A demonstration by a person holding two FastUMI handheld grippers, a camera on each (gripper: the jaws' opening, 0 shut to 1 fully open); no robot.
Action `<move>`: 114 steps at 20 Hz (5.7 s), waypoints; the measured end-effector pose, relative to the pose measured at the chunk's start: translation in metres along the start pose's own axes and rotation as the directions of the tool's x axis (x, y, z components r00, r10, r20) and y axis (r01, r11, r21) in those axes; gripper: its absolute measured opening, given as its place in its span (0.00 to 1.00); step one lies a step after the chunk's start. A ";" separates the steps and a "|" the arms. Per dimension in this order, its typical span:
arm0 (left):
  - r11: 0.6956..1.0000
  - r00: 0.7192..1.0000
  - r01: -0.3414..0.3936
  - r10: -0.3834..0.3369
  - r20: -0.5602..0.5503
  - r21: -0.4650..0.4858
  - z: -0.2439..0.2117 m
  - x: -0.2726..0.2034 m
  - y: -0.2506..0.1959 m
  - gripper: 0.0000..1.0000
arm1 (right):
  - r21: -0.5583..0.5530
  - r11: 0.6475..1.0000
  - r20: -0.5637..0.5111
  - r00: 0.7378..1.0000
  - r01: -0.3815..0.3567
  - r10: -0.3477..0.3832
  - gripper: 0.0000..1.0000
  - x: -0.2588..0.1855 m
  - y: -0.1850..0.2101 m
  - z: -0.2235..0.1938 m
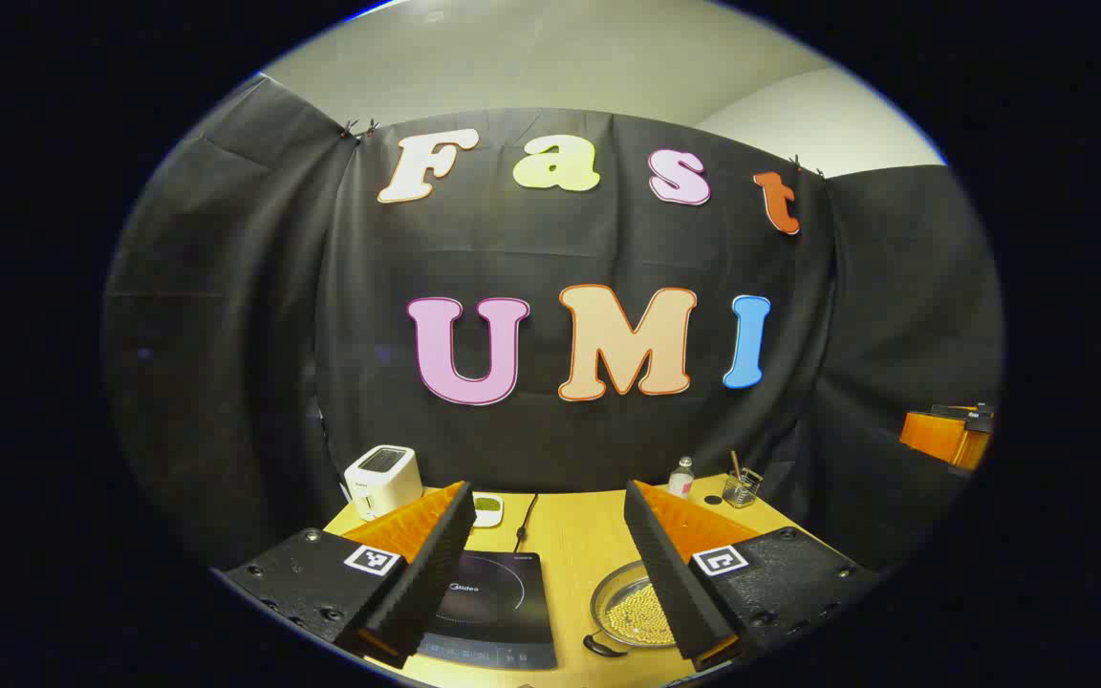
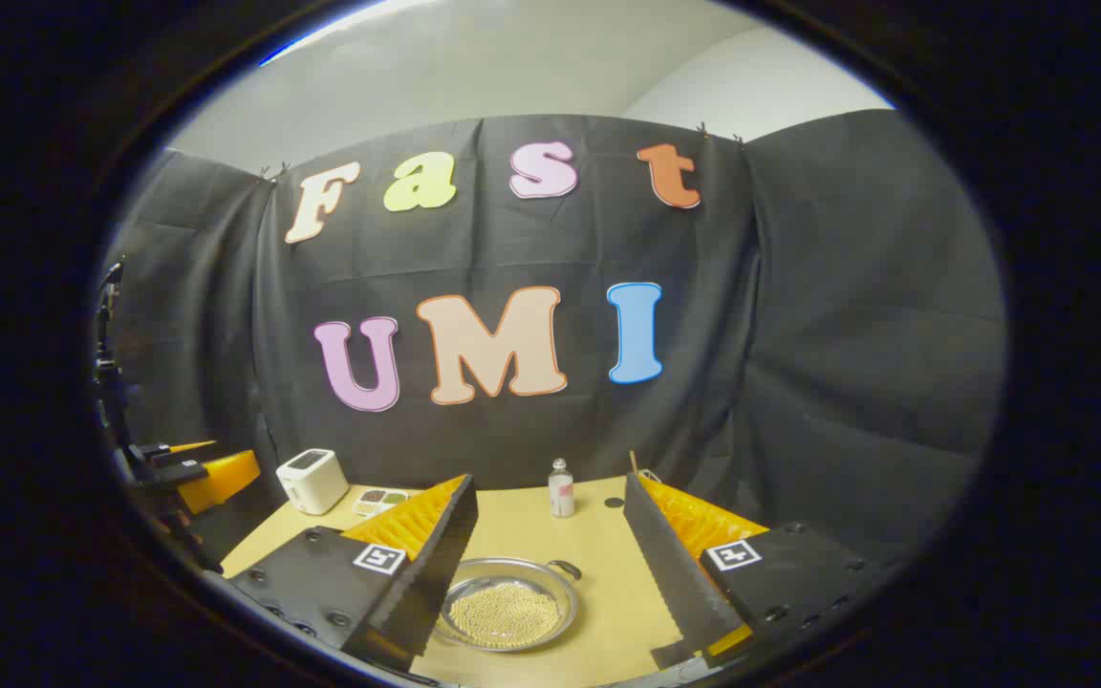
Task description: First push the handle of the pot to place it horizontally, then grasp the pot with both hands and set it on the induction cooktop.
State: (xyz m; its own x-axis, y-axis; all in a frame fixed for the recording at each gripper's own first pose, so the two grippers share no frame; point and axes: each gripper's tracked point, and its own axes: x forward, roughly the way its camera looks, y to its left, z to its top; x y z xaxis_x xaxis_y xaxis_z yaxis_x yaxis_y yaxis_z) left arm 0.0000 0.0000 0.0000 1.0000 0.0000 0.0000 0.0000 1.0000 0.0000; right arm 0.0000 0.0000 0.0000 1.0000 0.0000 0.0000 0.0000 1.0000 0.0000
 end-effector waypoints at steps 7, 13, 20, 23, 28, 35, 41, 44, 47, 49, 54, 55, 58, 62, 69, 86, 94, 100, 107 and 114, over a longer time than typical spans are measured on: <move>0.999 0.999 -0.037 0.037 0.002 0.006 0.000 -0.007 0.006 0.92 | -0.002 1.000 0.000 1.000 -0.005 0.005 0.93 -0.006 -0.004 0.000; 0.998 0.998 -0.058 0.058 -0.004 0.004 -0.005 -0.014 0.004 0.92 | 0.001 1.000 -0.007 1.000 -0.023 0.023 0.93 -0.006 -0.011 -0.001; 0.994 0.994 -0.105 0.105 -0.014 0.016 -0.013 -0.028 0.002 0.96 | 0.008 0.997 -0.030 0.997 -0.074 0.074 0.94 -0.001 -0.017 -0.007; 0.991 0.991 -0.132 0.132 -0.012 0.006 -0.017 -0.033 0.000 0.95 | -0.011 0.996 -0.039 0.995 -0.094 0.093 0.93 0.002 -0.025 -0.014; 0.985 0.986 -0.167 0.167 0.009 -0.037 -0.017 -0.047 -0.009 0.96 | 0.005 0.987 -0.061 0.985 -0.160 0.160 0.98 0.006 -0.026 -0.024; 0.970 0.970 -0.241 0.242 0.040 -0.015 -0.013 -0.066 -0.002 0.92 | 0.020 0.969 -0.084 0.965 -0.246 0.247 0.85 0.014 -0.016 -0.039; 0.964 0.964 -0.264 0.264 0.009 -0.002 -0.026 -0.069 0.014 0.92 | 0.030 0.967 -0.121 0.960 -0.252 0.254 0.06 0.026 -0.002 -0.056; 0.962 0.962 -0.271 0.271 -0.006 0.008 -0.031 -0.066 0.030 0.92 | 0.043 0.966 -0.153 0.953 -0.257 0.260 0.03 0.031 0.015 -0.067; 0.963 0.963 -0.269 0.269 -0.028 0.011 -0.039 -0.056 0.047 0.92 | 0.027 0.968 -0.213 0.944 -0.251 0.251 0.02 0.038 0.033 -0.092; 0.966 0.964 -0.260 0.260 -0.046 0.009 -0.044 -0.047 0.059 0.96 | 0.020 0.966 -0.293 0.923 -0.256 0.251 0.02 0.038 0.047 -0.124; 0.975 0.971 -0.223 0.223 -0.090 0.009 -0.061 -0.020 0.087 0.92 | -0.034 0.968 -0.524 0.829 -0.249 0.194 0.02 0.035 0.071 -0.211; 0.977 0.972 -0.213 0.212 -0.099 0.006 -0.064 -0.014 0.091 0.92 | -0.030 0.968 -0.565 0.804 -0.248 0.188 0.03 0.033 0.076 -0.228; 0.983 0.976 -0.183 0.183 -0.118 0.015 -0.073 0.003 0.106 0.96 | 0.011 0.969 -0.669 0.719 -0.245 0.189 0.02 0.025 0.097 -0.276; 0.987 0.977 -0.156 0.158 -0.140 0.028 -0.083 0.020 0.126 0.92 | -0.014 0.973 -0.778 0.614 -0.228 0.133 0.00 0.013 0.109 -0.328; 0.993 0.973 -0.119 0.119 -0.198 0.012 -0.110 0.037 0.150 0.96 | -0.019 0.979 -0.886 0.458 -0.201 0.076 0.00 -0.010 0.133 -0.384; 0.997 0.959 -0.074 0.065 -0.275 -0.022 -0.146 0.059 0.189 0.96 | 0.018 0.999 -0.952 0.306 -0.032 0.027 0.00 0.008 0.176 -0.435; 0.997 0.966 -0.073 0.071 -0.250 0.001 -0.140 0.066 0.198 0.96 | 0.047 0.999 -0.943 0.329 0.023 0.036 0.00 0.035 0.197 -0.438; 0.999 0.966 -0.044 0.042 -0.255 -0.001 -0.143 0.071 0.195 0.96 | 0.093 0.989 -0.935 0.351 0.112 0.048 0.00 0.054 0.214 -0.436; 0.999 0.958 -0.036 0.024 -0.285 -0.040 -0.154 0.069 0.194 0.96 | 0.123 0.978 -0.925 0.376 0.168 0.051 0.03 0.078 0.233 -0.436; 0.997 0.945 -0.038 0.014 -0.327 -0.069 -0.168 0.065 0.200 0.96 | 0.123 0.975 -0.924 0.381 0.183 0.045 0.00 0.093 0.238 -0.440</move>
State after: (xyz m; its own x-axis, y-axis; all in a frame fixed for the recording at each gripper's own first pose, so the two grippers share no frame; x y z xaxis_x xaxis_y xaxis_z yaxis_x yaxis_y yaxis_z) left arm 0.0653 0.2003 -0.1679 0.9451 0.0137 -0.3265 -0.0384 0.9969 -0.0693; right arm 0.0930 0.2382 -0.4398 0.3809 0.0453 -0.9235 0.1829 0.9754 0.1233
